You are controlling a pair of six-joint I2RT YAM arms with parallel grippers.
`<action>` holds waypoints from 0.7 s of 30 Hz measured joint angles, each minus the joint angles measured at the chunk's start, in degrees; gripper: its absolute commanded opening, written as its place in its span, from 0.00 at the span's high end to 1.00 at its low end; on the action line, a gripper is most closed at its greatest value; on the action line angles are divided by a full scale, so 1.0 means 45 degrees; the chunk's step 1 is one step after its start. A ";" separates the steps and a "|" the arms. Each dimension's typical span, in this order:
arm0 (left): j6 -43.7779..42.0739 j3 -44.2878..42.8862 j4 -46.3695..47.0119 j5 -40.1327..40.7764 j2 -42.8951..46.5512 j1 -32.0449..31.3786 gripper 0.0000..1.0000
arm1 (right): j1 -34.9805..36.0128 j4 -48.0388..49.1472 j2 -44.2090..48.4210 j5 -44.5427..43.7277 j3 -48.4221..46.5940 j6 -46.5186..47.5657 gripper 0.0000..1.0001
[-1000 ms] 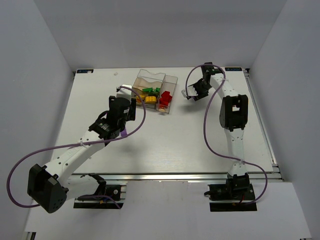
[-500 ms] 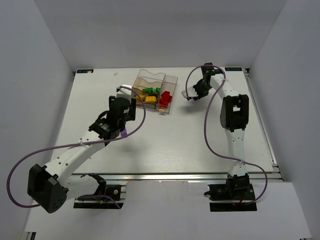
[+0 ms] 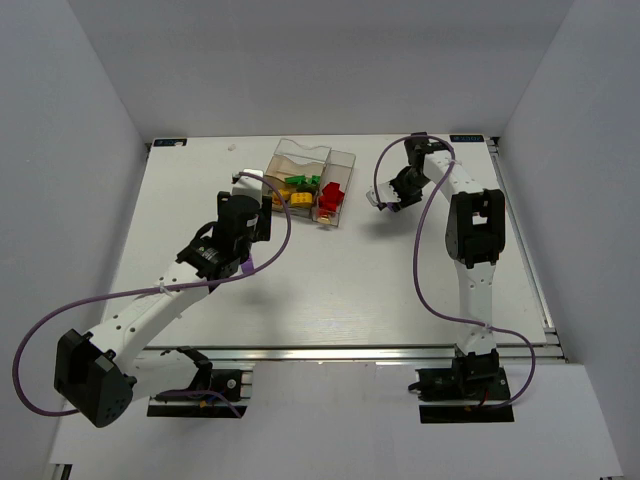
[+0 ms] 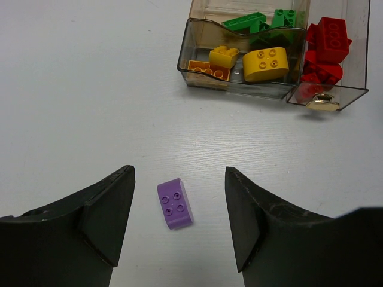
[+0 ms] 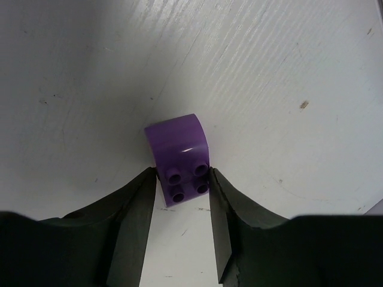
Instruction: Sort the legos into containers by color
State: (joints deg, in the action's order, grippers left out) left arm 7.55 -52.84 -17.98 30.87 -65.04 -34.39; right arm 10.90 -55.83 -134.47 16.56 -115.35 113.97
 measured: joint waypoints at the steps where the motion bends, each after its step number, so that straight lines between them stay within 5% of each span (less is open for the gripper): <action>1: 0.0000 0.0000 0.0000 0.0000 0.0000 0.0000 0.28 | 0.0000 0.0005 0.0000 -0.0015 0.0005 0.0010 0.52; 14: 0.0000 0.0000 0.0005 0.0000 0.0000 0.0000 0.28 | 0.0000 0.0505 0.0151 -0.0010 0.0612 -0.0102 0.50; 21: 0.0000 0.0000 0.0000 0.0005 0.0000 0.0000 0.28 | 0.0000 0.0141 -0.0015 -0.0039 0.0199 -0.0423 0.84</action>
State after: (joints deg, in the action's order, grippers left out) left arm 7.55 -52.84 -17.98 30.89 -65.04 -34.39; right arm 10.90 -55.20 -134.54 16.38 -114.45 112.07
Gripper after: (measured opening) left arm 0.717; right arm 0.434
